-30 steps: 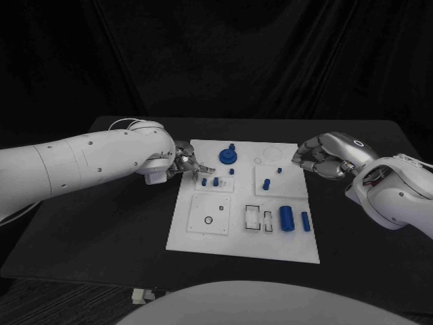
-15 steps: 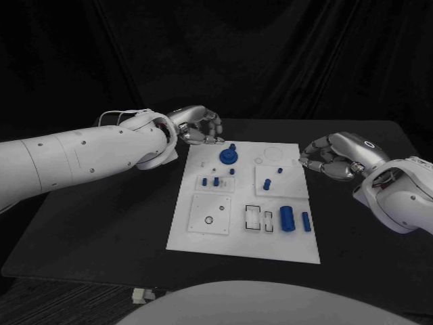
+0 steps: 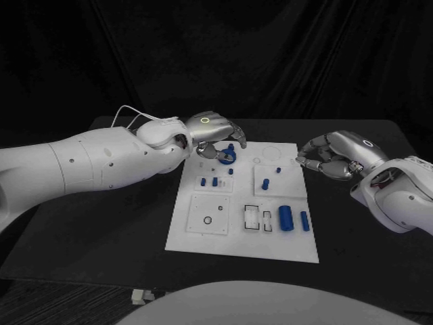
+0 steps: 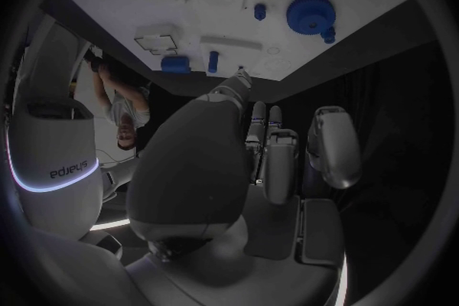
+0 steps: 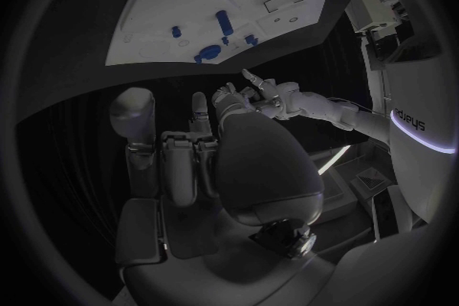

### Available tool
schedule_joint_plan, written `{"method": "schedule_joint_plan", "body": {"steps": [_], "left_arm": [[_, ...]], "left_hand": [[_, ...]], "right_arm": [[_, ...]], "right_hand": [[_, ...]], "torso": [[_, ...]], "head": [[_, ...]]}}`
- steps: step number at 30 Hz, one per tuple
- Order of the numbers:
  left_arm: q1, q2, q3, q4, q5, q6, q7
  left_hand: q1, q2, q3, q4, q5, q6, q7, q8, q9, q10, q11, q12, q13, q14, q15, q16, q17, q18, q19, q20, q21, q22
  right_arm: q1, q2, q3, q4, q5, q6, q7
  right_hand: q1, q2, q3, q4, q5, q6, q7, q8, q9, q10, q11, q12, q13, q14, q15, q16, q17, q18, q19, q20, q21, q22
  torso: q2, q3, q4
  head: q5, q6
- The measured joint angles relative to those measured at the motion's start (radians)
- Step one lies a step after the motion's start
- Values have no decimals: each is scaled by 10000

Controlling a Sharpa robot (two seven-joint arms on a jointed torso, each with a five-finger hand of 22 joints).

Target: Assemble the parts on the task board

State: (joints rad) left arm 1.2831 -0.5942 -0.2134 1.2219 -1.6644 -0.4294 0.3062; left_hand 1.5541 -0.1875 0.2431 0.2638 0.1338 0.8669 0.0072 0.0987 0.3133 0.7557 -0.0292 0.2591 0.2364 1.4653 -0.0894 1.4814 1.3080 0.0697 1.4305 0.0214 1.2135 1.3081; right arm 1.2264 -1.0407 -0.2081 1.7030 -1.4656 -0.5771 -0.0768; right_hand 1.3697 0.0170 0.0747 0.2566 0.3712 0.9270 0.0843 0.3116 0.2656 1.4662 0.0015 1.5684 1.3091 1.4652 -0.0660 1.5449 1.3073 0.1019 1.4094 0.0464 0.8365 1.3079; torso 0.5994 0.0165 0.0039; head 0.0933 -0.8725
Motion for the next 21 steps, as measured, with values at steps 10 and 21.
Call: {"method": "schedule_joint_plan", "body": {"steps": [10,21], "left_arm": [[-149,530,3,-539,-1113,423,-355],[-380,775,4,-749,-1831,1051,-703]], "left_hand": [[-38,-38,61,-168,150,128,-41,-252,-524,824,203,211,-215,0,1,-63,-1,0,142,37,46,-1],[-454,-37,180,-325,-57,642,-197,-136,-671,1636,214,498,-150,0,1,-155,-2,-1,141,36,5,-3]], "right_arm": [[0,49,0,-25,0,-12,37],[0,106,-3,-63,22,-9,53]], "right_hand": [[-40,39,-17,17,0,0,0,0,0,0,0,0,0,0,0,0,0,0,0,0,0,-1],[-40,39,0,57,-1,0,0,0,0,0,0,0,0,0,0,0,0,-1,0,0,0,-2]], "torso": [[10,-1,-7],[8,5,-1]], "head": [[35,0],[20,0]]}}
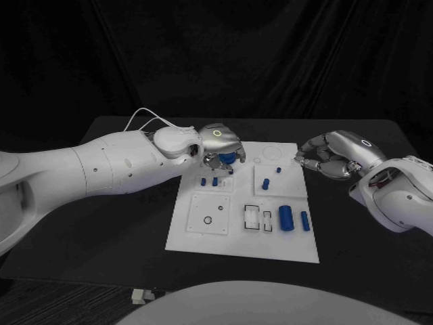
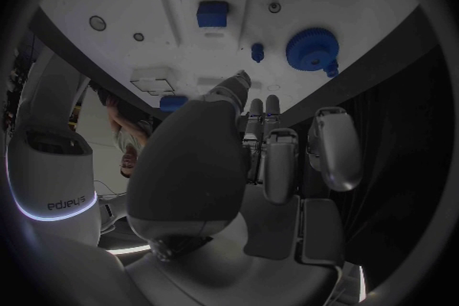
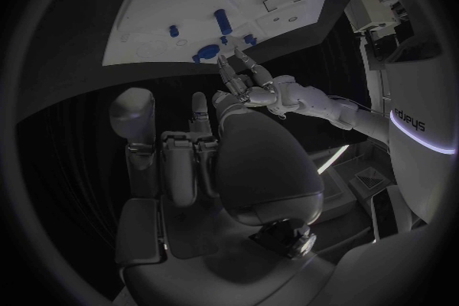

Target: Assemble the parts on the task board

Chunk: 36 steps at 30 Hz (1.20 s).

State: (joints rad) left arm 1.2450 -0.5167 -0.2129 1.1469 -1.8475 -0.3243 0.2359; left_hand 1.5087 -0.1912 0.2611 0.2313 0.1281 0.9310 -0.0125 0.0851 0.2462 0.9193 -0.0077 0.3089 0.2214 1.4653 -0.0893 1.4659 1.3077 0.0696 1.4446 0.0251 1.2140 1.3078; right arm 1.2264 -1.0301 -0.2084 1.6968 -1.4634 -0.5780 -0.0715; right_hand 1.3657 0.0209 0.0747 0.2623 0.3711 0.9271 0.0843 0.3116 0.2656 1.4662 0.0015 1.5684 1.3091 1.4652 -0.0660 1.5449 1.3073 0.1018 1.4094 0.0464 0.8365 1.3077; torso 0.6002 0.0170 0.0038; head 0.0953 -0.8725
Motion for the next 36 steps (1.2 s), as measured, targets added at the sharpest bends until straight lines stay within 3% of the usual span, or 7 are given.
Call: {"method": "schedule_joint_plan", "body": {"steps": [6,14,17,19,24,27,36], "left_arm": [[-81,8,-2,-50,-138,251,-124],[-117,10,-2,-63,-231,515,-241],[-125,47,-2,-103,-249,587,-255],[-133,87,0,-148,-259,626,-255],[-159,164,1,-290,-274,672,-225],[-173,215,1,-389,-279,692,-210],[-261,480,1,-756,-288,775,-177]], "left_hand": [[-288,58,61,62,-306,92,92,0,-54,319,46,123,112,23,23,0,0,0,21,21,0,0],[-399,136,13,130,-293,143,143,0,-71,347,45,154,209,37,38,-40,-1,-1,35,36,-42,-1],[-398,136,128,69,36,179,179,0,-104,347,45,154,231,37,38,-41,-1,-1,35,36,-78,-1],[-391,129,347,-90,785,266,218,0,-123,425,-34,144,251,37,38,-41,-1,0,35,36,-78,-2],[-278,15,871,-364,1998,375,198,0,-176,561,-64,-6,262,37,38,-40,-1,-1,34,36,-78,-2],[-278,15,995,-466,2160,375,198,0,-186,561,-64,-41,262,37,38,-41,-2,-2,34,36,-78,-2],[-278,16,1166,-526,2094,389,183,0,-200,561,-64,-158,198,37,38,-104,-2,-2,34,35,-142,-3]], "right_arm": [[0,5,3,-7,15,3,2],[0,18,3,-25,30,6,3],[0,25,3,-38,35,7,3],[0,29,2,-40,38,8,3],[0,28,0,-41,42,12,3],[0,20,0,-41,44,13,3],[0,38,3,-42,49,20,2]], "right_hand": [[0,0,0,0,0,0,0,0,0,0,0,0,0,0,0,0,0,0,0,0,0,-1],[1,0,0,-1,0,0,0,0,1,0,0,0,0,0,0,0,0,1,0,0,0,-2],[1,0,0,-1,0,0,0,0,1,0,0,0,0,0,0,0,0,0,0,0,0,-2],[1,0,0,-1,0,0,0,0,1,0,0,0,0,0,0,0,0,1,0,0,0,-2],[1,-1,0,-1,0,0,0,0,1,0,0,0,0,0,0,0,0,0,0,0,0,-2],[1,-1,0,-1,0,0,0,0,1,0,0,0,0,0,0,0,0,0,0,0,-1,-3],[1,-1,0,-1,0,0,0,0,1,0,0,0,0,0,0,0,0,0,0,0,-1,-3]], "torso": [[-1,2,1],[-8,3,4],[-13,2,4],[-14,2,4],[-13,2,6],[-13,2,7],[-12,2,3]], "head": [[4,0],[11,0],[13,0],[-11,0],[-32,0],[-41,0],[-16,0]]}}
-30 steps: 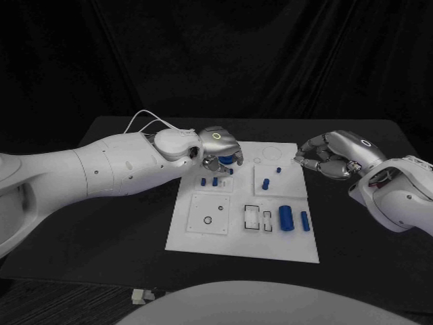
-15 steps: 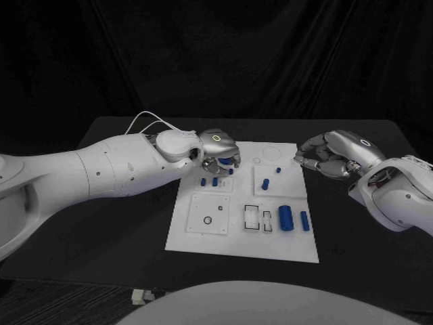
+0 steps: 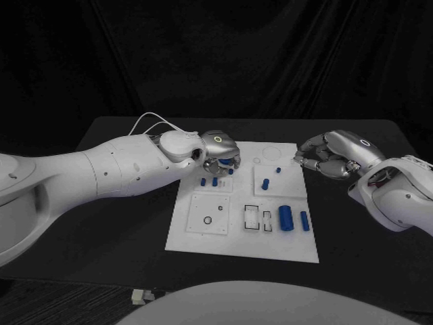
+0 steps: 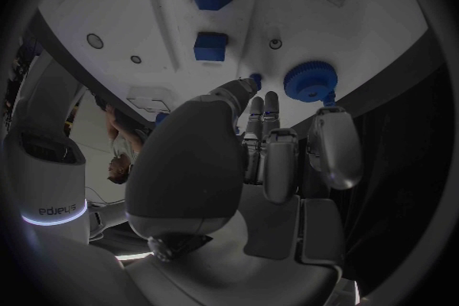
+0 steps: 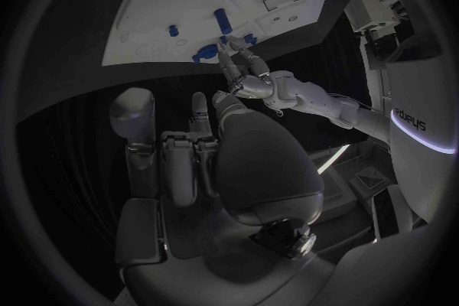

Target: Assemble the parts on the task board

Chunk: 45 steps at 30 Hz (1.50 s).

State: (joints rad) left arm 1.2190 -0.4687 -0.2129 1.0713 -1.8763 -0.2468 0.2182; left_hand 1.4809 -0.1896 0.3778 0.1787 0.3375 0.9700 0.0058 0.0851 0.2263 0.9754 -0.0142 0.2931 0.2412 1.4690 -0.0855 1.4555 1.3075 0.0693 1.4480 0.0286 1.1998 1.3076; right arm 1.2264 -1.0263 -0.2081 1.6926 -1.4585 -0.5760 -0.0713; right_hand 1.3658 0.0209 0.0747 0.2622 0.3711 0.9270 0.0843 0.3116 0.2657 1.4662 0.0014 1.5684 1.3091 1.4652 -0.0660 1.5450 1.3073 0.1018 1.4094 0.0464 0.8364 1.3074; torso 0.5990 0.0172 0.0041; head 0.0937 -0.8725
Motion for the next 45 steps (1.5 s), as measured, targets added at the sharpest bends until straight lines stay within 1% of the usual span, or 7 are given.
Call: {"method": "schedule_joint_plan", "body": {"steps": [6,14,19,22,30,37,45], "left_arm": [[-49,128,0,-163,-5,49,15],[-91,283,0,-333,-8,101,41],[-120,364,1,-463,-10,150,47],[-139,389,1,-510,-11,171,47],[-167,429,3,-530,-12,169,101],[-193,440,6,-544,-12,71,186],[-209,207,3,-379,-15,-412,301]], "left_hand": [[-55,-55,160,-106,-355,56,14,0,-19,184,-32,-115,-101,0,0,-91,-1,0,0,0,-58,0],[-135,-23,230,-176,-538,191,74,0,-19,304,-16,-155,-151,0,0,-91,-1,0,-1,0,-95,-1],[-135,-23,242,-188,-538,236,50,0,-6,339,-52,-155,-160,0,0,-231,-1,0,-9,-8,-210,-1],[-135,-23,337,-283,-538,369,137,91,31,397,-38,-230,-191,-1,0,-236,-1,-1,-76,0,-233,-1],[-187,29,390,-483,-579,882,158,389,206,861,-102,-230,-218,-1,0,-271,-1,-1,-76,0,-233,-1],[-170,126,421,-674,-588,1076,211,507,313,1295,-79,-235,-257,-1,0,-271,-1,-1,-75,0,-118,-2],[-170,236,344,-874,-649,1558,193,694,421,1950,-156,-314,-291,-1,0,-271,-2,-1,37,-36,184,-2]], "right_arm": [[-5,4,-2,-29,1,6,0],[-15,15,-3,-42,3,13,0],[-20,9,-3,-42,4,15,1],[-21,0,-1,-42,4,16,1],[-41,13,-1,-44,6,23,1],[-55,20,-1,-57,6,31,0],[-61,23,-2,-90,7,42,0]], "right_hand": [[0,0,0,0,0,0,0,0,0,0,0,0,0,0,0,0,0,1,0,0,0,-1],[0,0,0,0,0,0,0,0,0,0,0,0,0,0,0,0,0,0,0,0,0,-1],[0,0,0,0,0,0,0,0,0,0,0,0,0,0,0,0,0,0,0,0,0,-1],[0,0,0,0,0,0,0,0,0,0,0,0,0,0,0,0,0,0,0,0,0,4],[0,0,0,0,0,0,0,0,0,0,0,0,0,0,0,0,0,0,0,0,0,7],[1,0,0,-1,0,0,0,0,0,0,0,0,0,0,0,0,0,0,0,0,0,6],[0,-1,0,0,0,37,37,0,0,0,0,0,0,0,0,0,0,1,0,0,-40,5]], "torso": [[2,0,-1],[9,0,1],[11,-1,4],[8,-1,4],[2,1,0],[1,1,0],[1,1,1]], "head": [[8,0],[-10,0],[-30,0],[-35,0],[-12,0],[-5,0],[-5,0]]}}
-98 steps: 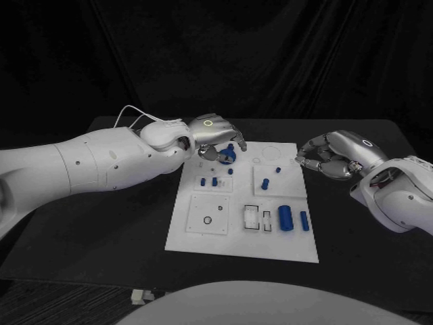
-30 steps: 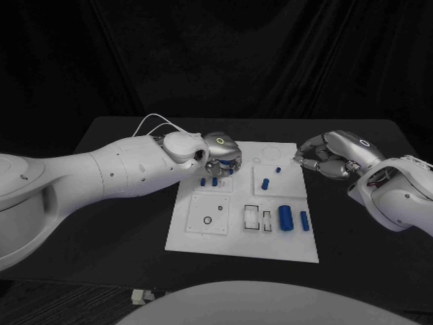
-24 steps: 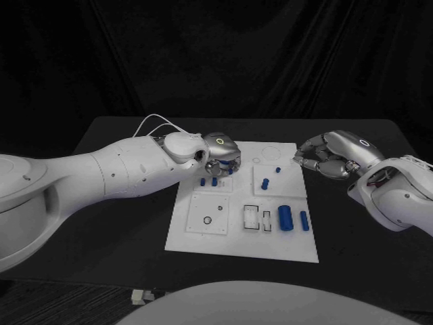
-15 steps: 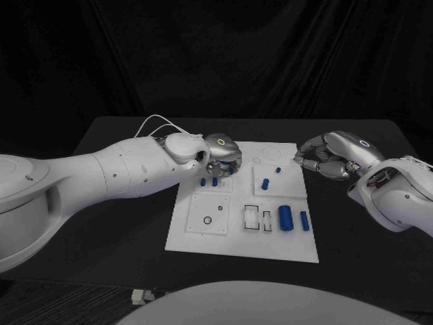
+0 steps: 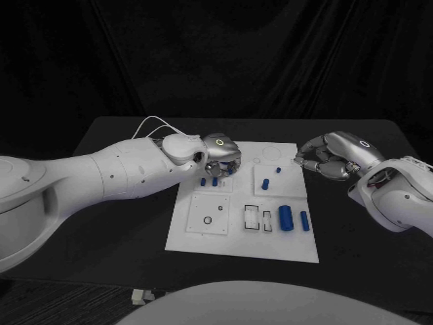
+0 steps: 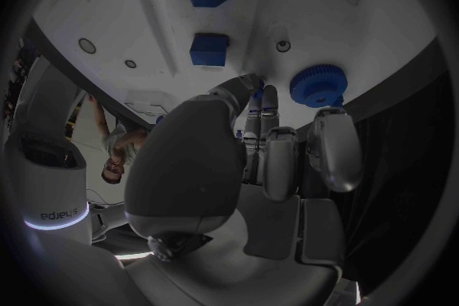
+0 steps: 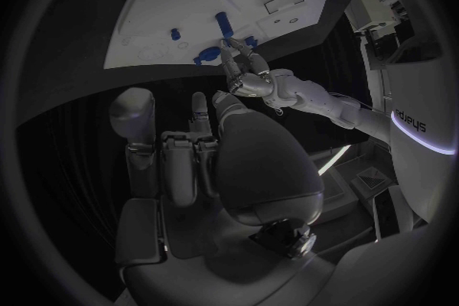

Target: Assemble the parts on the task board

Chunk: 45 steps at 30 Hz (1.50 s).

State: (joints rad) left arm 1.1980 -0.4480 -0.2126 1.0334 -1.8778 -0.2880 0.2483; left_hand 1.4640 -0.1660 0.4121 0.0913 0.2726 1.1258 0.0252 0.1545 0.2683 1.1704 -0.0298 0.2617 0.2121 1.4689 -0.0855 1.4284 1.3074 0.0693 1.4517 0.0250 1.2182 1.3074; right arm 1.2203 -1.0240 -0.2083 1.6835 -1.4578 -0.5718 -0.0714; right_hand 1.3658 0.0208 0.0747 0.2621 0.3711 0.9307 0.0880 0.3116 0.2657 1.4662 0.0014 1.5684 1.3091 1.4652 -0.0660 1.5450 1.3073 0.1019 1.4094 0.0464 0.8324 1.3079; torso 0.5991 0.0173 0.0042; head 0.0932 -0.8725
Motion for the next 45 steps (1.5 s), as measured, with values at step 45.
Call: {"method": "schedule_joint_plan", "body": {"steps": [45], "left_arm": [[673,-2071,-2,1762,-7,-569,-459]], "left_hand": [[-45,-25,232,-115,-875,14,14,-231,36,322,-3,-576,-174,0,0,-130,-1,-1,70,1,269,-1]], "right_arm": [[-42,23,-2,-79,4,17,-2]], "right_hand": [[0,0,57,-1,0,36,-36,0,0,0,0,0,0,0,0,0,0,-1,0,0,-39,-5]], "torso": [[12,-9,4]], "head": [[-63,0]]}}
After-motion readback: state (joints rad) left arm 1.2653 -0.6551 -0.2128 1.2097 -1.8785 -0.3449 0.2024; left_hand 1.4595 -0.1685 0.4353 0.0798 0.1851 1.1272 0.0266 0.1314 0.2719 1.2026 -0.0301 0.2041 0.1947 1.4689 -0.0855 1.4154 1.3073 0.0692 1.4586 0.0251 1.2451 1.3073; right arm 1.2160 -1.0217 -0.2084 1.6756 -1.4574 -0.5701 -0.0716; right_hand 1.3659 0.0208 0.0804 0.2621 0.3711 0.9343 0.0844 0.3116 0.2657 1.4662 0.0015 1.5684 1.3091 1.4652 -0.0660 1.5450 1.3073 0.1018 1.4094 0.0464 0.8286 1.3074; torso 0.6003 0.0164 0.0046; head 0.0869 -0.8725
